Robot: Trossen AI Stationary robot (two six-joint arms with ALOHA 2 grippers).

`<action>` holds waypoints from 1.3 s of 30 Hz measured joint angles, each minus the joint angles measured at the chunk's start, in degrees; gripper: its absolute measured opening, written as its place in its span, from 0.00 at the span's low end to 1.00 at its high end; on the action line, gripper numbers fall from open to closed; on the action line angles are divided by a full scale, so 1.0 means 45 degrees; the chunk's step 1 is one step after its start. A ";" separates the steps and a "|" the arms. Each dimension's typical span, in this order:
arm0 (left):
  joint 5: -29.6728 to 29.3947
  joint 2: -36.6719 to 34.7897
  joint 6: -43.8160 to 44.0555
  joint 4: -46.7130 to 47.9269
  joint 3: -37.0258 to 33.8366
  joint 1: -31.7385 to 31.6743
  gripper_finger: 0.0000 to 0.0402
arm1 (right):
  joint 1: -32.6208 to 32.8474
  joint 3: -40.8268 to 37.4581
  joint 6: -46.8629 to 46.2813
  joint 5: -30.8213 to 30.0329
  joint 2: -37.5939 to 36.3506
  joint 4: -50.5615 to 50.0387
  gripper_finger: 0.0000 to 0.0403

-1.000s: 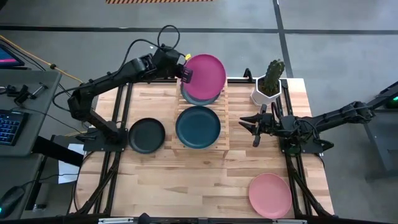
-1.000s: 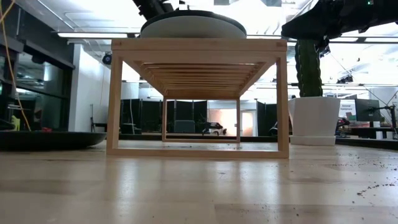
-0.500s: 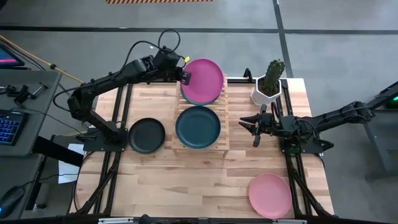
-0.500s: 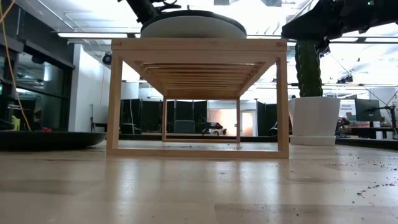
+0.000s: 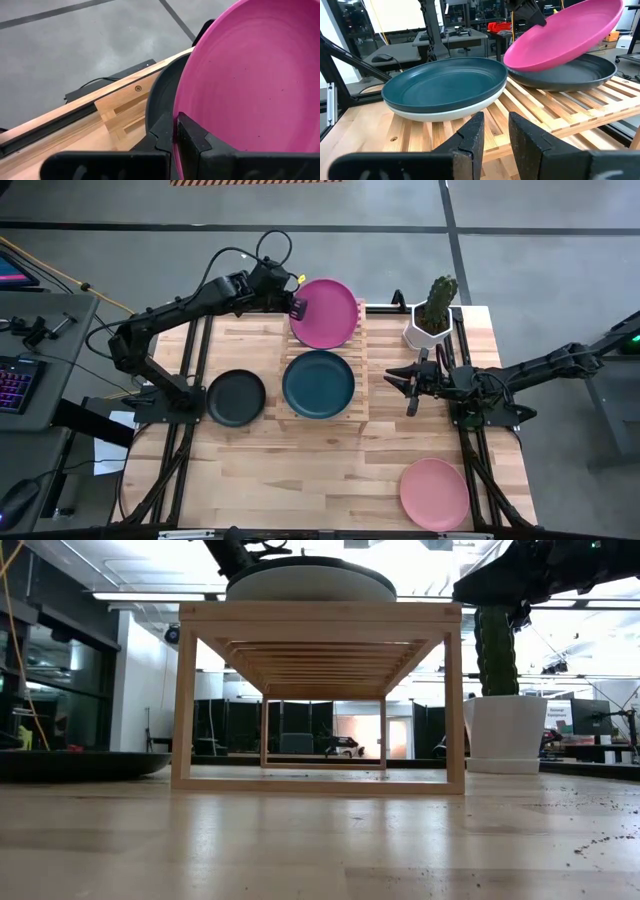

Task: Place and stack plates onto a shelf
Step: Stack the pink plate on top of the black plate on the shelf, then stack the light pink plate on top of the dark blue plate on the shelf

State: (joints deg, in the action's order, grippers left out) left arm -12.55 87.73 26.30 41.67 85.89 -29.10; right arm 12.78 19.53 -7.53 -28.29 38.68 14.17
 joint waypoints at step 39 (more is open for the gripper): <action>-0.0430 -0.4820 -0.4165 -1.0152 -0.8859 0.5793 0.30 | 0.0002 0.0000 -0.0034 0.0000 -0.0002 -0.0274 0.20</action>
State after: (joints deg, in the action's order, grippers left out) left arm -14.48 66.04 7.55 -4.01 46.02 -3.04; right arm 12.78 19.53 -7.68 -28.29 38.67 12.94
